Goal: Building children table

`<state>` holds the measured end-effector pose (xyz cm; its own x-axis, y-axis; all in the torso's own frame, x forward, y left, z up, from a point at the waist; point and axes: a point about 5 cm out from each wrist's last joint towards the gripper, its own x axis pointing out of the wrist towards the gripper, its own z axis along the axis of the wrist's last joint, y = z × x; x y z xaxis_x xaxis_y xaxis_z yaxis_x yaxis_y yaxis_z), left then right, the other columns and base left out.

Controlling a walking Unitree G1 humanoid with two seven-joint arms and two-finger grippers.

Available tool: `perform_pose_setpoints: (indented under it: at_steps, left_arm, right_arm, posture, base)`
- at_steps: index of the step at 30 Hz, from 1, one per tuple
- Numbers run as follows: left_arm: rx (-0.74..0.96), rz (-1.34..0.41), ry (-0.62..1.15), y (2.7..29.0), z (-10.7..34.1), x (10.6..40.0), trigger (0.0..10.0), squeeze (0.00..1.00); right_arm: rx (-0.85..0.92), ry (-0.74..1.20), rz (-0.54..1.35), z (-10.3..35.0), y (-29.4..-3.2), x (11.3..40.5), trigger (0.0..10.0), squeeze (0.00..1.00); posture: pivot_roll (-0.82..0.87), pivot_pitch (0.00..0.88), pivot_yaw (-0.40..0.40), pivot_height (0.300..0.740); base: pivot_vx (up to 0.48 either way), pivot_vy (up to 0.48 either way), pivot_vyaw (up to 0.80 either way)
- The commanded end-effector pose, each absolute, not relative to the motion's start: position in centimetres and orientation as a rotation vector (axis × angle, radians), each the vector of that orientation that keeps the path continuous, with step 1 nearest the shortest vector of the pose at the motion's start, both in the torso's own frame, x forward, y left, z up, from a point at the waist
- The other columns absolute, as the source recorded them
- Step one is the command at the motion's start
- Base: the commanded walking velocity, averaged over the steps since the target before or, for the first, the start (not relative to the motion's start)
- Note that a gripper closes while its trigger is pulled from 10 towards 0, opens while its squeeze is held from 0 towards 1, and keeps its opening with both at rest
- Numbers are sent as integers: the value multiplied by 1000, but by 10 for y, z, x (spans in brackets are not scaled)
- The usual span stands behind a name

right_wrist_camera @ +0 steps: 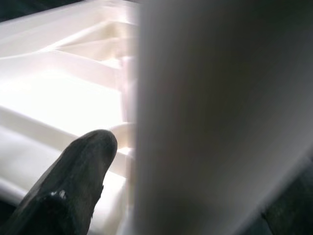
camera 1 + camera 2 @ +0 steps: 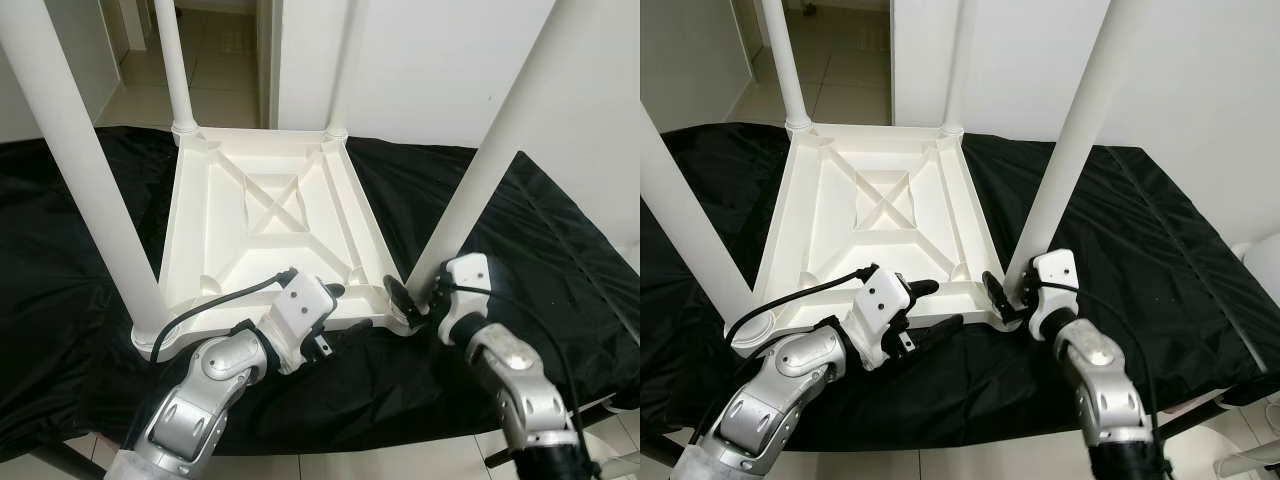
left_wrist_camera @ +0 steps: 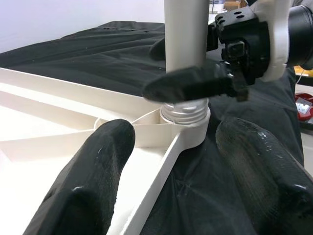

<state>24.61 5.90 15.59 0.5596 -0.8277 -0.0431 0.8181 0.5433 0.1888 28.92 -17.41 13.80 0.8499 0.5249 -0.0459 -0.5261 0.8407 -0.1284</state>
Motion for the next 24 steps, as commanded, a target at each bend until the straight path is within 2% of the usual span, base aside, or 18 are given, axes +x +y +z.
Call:
perform_pose_setpoints:
  at_steps: [1, 8, 9, 10, 11, 12, 13, 18, 22, 23, 24]
  left_arm:
    - [213, -953, -63, 58, 157, 249, 10000, 0]
    - [214, -951, -70, 56, 158, 250, 10000, 0]
    - [217, -948, -72, 56, 158, 250, 10000, 0]
    - [217, -948, -72, 56, 158, 250, 10000, 0]
    - [221, -944, -76, 56, 159, 251, 10000, 0]
    - [221, -944, -76, 56, 159, 251, 10000, 0]
    - [222, -933, -80, 57, 160, 252, 10000, 0]
    - [222, -929, -81, 57, 161, 253, 10000, 0]
    - [221, -926, -81, 58, 161, 253, 10000, 0]
    - [220, -924, -81, 58, 161, 253, 10000, 0]
    - [219, -923, -81, 58, 161, 253, 10000, 0]
  right_arm:
    - [-164, 37, 680, 135, -170, 293, 10000, 0]
    - [-212, 75, 764, 133, -170, 299, 10000, 0]
    - [-218, 80, 782, 132, -172, 300, 8118, 0]
    - [-218, 80, 782, 132, -172, 300, 8118, 0]
    - [-223, 84, 794, 130, -173, 301, 1490, 0]
    - [-223, 84, 794, 130, -173, 301, 1490, 0]
    - [-227, 100, 825, 126, -177, 301, 0, 0]
    - [-217, 108, 835, 125, -178, 301, 0, 0]
    - [-143, 111, 847, 121, -179, 298, 0, 0]
    - [-115, 108, 837, 121, -178, 297, 1843, 0]
    - [-91, 100, 826, 121, -177, 296, 10000, 0]
  posture:
    - [-15, 0, -75, 740]
    - [-5, 0, -81, 740]
    - [-5, 0, -81, 740]
    - [-5, 0, -81, 740]
    - [2, 0, -83, 740]
    - [2, 0, -83, 740]
    - [5, 2, -83, 740]
    - [6, 5, -84, 740]
    - [7, 12, -86, 740]
    - [4, 19, -88, 740]
    - [2, 22, -88, 740]
  base:
    - [0, 0, 0]
    - [0, 0, 0]
    - [0, 0, 0]
    - [0, 0, 0]
    - [0, 0, 0]
    - [0, 0, 0]
    - [0, 0, 0]
    - [0, 0, 0]
    - [0, 0, 0]
    - [0, 0, 0]
    - [0, 0, 0]
